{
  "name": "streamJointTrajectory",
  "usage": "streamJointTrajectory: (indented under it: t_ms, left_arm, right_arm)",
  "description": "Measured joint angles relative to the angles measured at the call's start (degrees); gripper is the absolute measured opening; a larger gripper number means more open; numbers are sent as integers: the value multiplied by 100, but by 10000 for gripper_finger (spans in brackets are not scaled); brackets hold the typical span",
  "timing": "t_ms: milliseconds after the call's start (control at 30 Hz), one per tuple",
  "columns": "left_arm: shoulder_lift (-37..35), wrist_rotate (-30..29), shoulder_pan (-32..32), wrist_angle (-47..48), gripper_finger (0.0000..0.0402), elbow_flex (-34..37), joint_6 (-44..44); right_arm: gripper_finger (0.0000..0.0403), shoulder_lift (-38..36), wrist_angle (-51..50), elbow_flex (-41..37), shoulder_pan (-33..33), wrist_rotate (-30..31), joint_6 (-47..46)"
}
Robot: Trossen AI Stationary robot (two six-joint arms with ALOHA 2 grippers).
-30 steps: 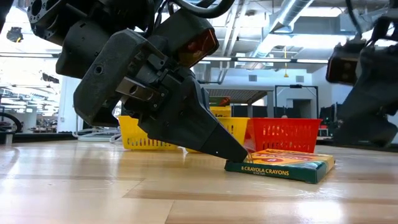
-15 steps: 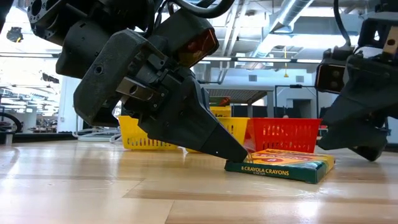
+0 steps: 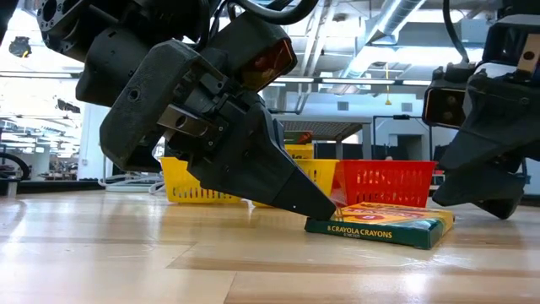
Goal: Pick & Place Office Desk Supplies
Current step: Put the crayon box into the right yellow basket
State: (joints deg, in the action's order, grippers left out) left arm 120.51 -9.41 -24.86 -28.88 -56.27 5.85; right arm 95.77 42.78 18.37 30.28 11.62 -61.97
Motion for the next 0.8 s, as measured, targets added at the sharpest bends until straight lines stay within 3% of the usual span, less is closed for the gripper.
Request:
streamJointTrajectory:
  t_ms: [800]
  left_arm:
    - [0, 2, 1, 0, 0, 0, 2]
  right_arm:
    - [145, -282, -664, 12, -50, 64, 62]
